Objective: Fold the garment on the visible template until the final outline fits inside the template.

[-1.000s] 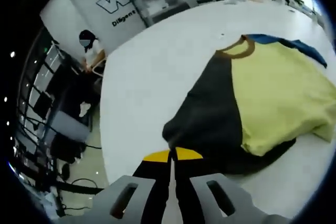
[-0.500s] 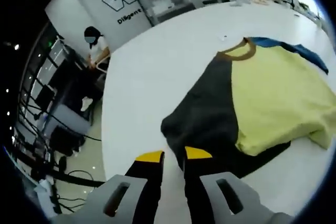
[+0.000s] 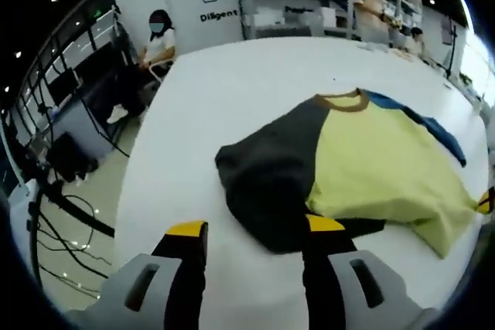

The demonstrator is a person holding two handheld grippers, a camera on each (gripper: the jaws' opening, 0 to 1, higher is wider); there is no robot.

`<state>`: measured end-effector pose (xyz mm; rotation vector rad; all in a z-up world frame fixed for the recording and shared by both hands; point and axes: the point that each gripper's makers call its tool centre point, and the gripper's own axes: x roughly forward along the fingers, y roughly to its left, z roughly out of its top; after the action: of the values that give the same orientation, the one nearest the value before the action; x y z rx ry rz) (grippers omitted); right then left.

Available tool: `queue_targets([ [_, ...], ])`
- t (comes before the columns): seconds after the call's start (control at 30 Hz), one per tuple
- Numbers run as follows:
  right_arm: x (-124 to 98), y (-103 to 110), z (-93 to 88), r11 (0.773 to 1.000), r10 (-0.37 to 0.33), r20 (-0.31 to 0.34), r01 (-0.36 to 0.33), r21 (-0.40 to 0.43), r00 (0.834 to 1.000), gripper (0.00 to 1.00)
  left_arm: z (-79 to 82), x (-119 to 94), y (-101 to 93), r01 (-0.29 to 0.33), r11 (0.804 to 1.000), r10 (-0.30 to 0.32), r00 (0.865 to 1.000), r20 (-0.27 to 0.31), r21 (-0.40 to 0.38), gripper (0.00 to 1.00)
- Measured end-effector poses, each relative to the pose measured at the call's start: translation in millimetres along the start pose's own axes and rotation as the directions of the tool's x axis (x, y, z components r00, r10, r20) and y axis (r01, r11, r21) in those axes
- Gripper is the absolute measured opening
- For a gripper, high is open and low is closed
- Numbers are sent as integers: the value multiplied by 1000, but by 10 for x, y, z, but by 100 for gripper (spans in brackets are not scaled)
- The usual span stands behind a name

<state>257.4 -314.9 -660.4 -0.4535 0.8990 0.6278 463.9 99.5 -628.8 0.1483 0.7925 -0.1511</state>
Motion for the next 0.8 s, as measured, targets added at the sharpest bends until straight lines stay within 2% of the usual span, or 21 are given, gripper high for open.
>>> queue_targets([
  [0.1,-1,-4,4,1000,-3,1,3,3,1000,0,-15,-46,-117,-1,998,0,1000,13,61,50],
  [0.47,6,5,-2,1000,-2,-2,2,6,1000,0,-54,-149,-739,117,991,-122,991,64,68,46],
  [0.57,9,7,-5,1000,-2,-4,2,7,1000,0,-78,-135,-801,110,985,-118,991,61,131,45],
  [0.7,13,16,-7,1000,1,-5,-1,9,1000,0,-69,-129,-924,125,984,-136,987,83,126,44],
  [0.8,18,29,-7,1000,6,-6,-6,10,1000,0,-105,-102,-1048,141,978,-154,985,77,151,42],
])
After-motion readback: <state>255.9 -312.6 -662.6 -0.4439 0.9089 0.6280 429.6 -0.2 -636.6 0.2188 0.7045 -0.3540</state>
